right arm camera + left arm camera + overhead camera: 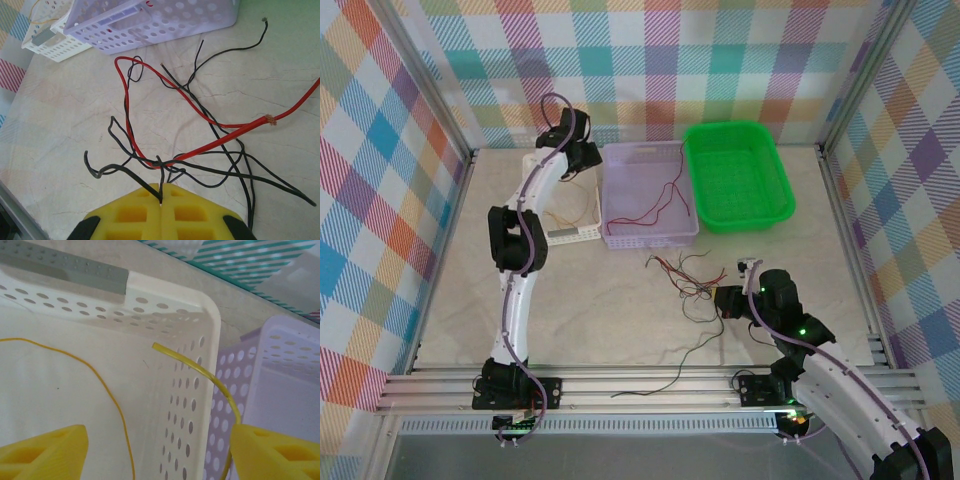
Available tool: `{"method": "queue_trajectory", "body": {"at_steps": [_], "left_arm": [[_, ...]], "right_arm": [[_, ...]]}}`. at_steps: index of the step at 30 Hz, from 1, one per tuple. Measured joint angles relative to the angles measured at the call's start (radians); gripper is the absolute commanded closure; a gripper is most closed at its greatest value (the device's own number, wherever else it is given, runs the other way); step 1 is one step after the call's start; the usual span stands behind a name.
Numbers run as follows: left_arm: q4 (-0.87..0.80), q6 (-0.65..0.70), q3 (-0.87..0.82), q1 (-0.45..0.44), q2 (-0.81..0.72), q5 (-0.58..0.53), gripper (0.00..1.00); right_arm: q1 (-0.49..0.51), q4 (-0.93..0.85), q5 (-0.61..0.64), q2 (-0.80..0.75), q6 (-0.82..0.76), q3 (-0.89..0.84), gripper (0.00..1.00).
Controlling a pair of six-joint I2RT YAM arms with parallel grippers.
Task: Untangle the cables
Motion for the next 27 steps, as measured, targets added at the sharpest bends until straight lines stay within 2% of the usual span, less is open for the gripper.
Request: {"method": "queue_trajectory", "body": {"at_steps": [10, 20, 27], "left_arm": [[0.100, -0.037, 0.014, 0.006, 0.036, 0.027, 0.29], [0.134, -0.056, 0.135, 0.016, 0.134, 0.039, 0.44], [0.159, -0.060, 0.144, 0.028, 0.138, 0.039, 0.51]], "right_arm": [[0.009, 0.019, -0.003, 0.019, -0.004, 0.000, 1.00], [0.014, 0.029, -0.003, 0.034, -0.005, -0.001, 1.00], [0.018, 0.039, -0.003, 0.051, -0.008, -0.001, 1.00]]}}
